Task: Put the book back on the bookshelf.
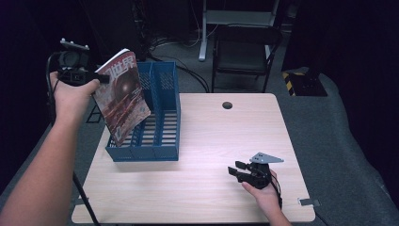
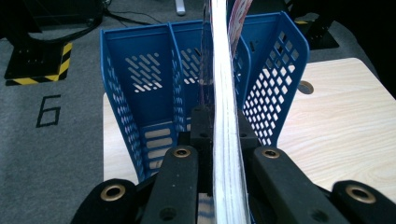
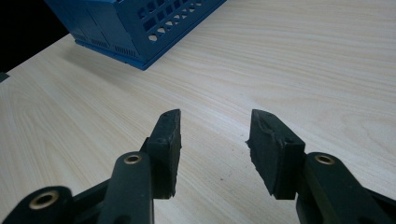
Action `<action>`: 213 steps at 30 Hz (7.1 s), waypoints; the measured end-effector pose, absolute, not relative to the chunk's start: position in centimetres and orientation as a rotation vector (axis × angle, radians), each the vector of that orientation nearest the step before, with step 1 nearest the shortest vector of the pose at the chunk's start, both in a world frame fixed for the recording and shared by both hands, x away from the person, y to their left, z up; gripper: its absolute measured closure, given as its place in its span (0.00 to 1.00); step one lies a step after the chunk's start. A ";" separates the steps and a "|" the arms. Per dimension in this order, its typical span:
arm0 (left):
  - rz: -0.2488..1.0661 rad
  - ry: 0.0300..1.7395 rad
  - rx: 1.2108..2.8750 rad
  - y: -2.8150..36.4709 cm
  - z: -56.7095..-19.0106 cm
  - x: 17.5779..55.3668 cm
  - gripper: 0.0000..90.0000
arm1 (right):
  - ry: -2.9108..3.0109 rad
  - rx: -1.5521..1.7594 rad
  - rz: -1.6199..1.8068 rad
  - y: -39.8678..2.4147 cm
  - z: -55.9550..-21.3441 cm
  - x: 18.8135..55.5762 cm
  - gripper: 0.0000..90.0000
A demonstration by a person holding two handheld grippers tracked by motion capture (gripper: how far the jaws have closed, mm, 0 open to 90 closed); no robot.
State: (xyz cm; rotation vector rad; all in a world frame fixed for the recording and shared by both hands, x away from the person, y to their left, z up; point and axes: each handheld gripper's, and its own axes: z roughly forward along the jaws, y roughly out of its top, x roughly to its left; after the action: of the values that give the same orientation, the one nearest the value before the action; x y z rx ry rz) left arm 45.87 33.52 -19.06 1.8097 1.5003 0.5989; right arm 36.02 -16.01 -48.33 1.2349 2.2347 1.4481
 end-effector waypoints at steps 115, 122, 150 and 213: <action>0.578 1.585 1.715 31.0 -29.2 50.7 0.93 | 2.240 1.236 1.447 -16.3 -48.2 36.0 0.60; 0.582 1.583 1.722 30.8 -29.2 50.7 0.93 | 2.239 1.236 1.447 -16.3 -48.2 36.0 0.60; 0.520 1.542 1.804 32.0 -30.3 48.5 0.91 | 2.252 1.222 1.449 -15.8 -48.4 36.1 0.60; 0.537 1.537 1.809 32.1 -27.8 48.8 0.93 | 2.246 1.229 1.445 -16.0 -48.4 36.1 0.59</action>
State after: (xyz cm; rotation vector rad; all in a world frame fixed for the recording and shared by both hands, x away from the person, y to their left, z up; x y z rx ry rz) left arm 48.85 32.10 -27.76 1.8093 1.5372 0.5366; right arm 36.08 -16.02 -48.42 1.2287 2.2458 1.4453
